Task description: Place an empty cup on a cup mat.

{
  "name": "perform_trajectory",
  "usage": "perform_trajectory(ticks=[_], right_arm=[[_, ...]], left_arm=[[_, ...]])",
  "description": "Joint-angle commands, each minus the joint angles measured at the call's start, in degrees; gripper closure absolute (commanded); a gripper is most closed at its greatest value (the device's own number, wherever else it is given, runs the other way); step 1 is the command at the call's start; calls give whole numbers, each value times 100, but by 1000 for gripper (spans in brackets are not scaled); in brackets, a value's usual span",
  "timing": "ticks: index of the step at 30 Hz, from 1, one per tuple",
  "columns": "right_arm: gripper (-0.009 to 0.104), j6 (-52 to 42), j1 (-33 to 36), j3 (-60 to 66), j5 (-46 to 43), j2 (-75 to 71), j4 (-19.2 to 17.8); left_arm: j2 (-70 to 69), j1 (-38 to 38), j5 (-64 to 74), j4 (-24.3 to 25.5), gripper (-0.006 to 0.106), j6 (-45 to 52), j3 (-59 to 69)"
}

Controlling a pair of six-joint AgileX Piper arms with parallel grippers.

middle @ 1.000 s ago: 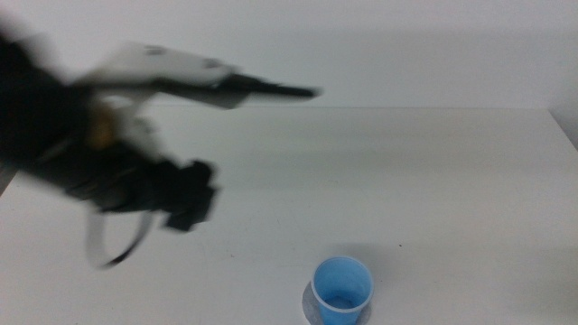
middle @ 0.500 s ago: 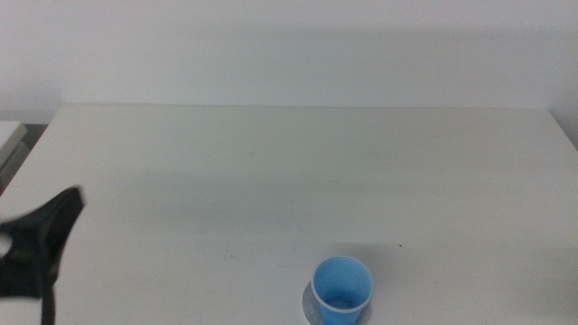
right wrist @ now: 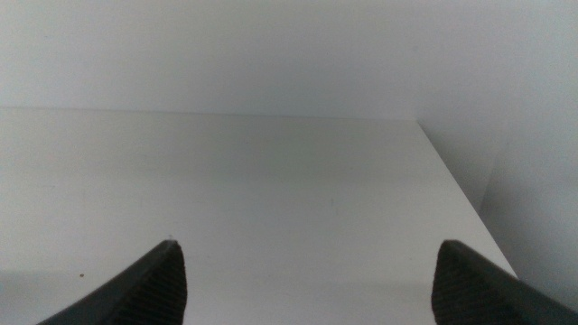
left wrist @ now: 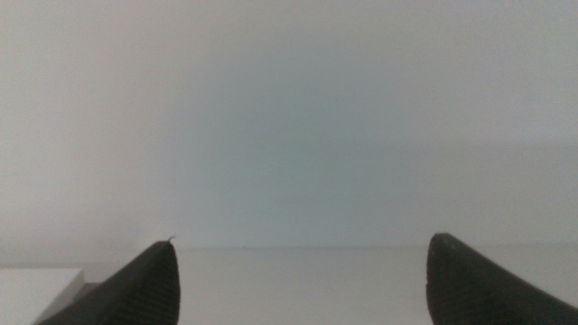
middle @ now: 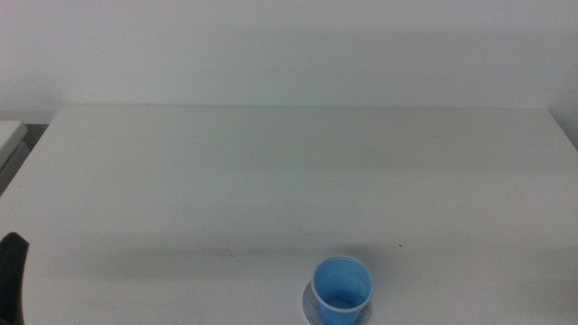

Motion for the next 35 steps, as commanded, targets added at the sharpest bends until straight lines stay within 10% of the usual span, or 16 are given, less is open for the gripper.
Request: perform_trajectory(ticks=[1,6,35], right_arm=[[2,-23,12,19,-38,-28,-31],[2,-23,12,19,-38,-28,-31],[2,-23,12,19,-38,-28,-31]], left_arm=[[-70,24,-7,-834,7,589,30],[-125,24,368,-2514,7,2679,30],[-194,24,867,-2653,7,2697,30]])
